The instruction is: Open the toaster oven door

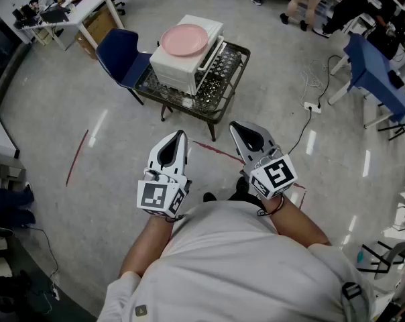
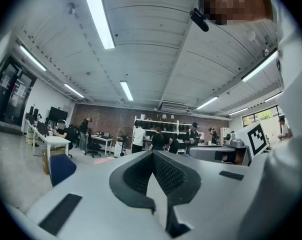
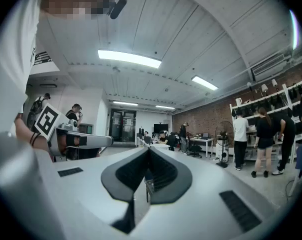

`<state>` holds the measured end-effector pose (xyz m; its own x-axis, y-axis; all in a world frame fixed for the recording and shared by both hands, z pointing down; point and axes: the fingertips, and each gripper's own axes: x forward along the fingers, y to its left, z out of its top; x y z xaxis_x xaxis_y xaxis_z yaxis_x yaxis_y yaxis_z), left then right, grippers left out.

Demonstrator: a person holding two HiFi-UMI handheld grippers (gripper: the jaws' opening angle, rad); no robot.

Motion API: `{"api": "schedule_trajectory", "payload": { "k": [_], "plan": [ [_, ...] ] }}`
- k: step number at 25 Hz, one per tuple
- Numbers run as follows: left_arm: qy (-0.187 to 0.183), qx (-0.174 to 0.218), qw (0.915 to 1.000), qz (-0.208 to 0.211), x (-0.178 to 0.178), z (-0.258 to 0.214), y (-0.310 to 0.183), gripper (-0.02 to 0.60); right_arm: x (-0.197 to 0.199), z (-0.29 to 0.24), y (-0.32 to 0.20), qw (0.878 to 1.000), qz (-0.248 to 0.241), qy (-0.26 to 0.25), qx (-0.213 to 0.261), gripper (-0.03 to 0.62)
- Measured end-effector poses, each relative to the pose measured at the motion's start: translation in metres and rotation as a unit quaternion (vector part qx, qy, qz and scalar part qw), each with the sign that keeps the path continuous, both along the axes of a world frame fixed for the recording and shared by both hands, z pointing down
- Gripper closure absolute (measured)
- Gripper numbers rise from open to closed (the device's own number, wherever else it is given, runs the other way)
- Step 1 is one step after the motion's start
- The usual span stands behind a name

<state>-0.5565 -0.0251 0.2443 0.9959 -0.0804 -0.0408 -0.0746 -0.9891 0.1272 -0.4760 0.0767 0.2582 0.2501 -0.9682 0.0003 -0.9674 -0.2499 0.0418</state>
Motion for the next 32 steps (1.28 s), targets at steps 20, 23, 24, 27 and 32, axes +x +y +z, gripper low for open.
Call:
{"api": "schedule_trajectory", "payload": {
  "k": [20, 23, 24, 27, 32],
  "plan": [
    [0.001, -0.008, 0.9997, 0.022, 0.018, 0.014, 0.008, 0.566, 0.011, 0.007, 0.009, 1.0, 0.003, -0.011, 0.008, 0.574],
    [-0.003, -0.008, 0.9996, 0.026, 0.034, 0.015, 0.013, 0.566, 0.023, 0.009, 0.014, 1.0, 0.003, -0.016, 0.01, 0.574],
    [-0.004, -0.008, 0.9996, 0.027, 0.041, 0.015, 0.015, 0.566, 0.029, 0.01, 0.016, 1.0, 0.003, -0.018, 0.01, 0.574],
    [-0.004, -0.003, 0.9995, 0.031, 0.065, 0.015, 0.021, 0.566, 0.052, 0.012, 0.024, 1.0, 0.007, -0.018, 0.012, 0.574],
    [-0.01, -0.001, 0.9994, 0.033, 0.117, 0.016, 0.038, 0.566, 0.102, 0.012, 0.044, 1.0, 0.009, -0.019, 0.016, 0.574]
  ]
}}
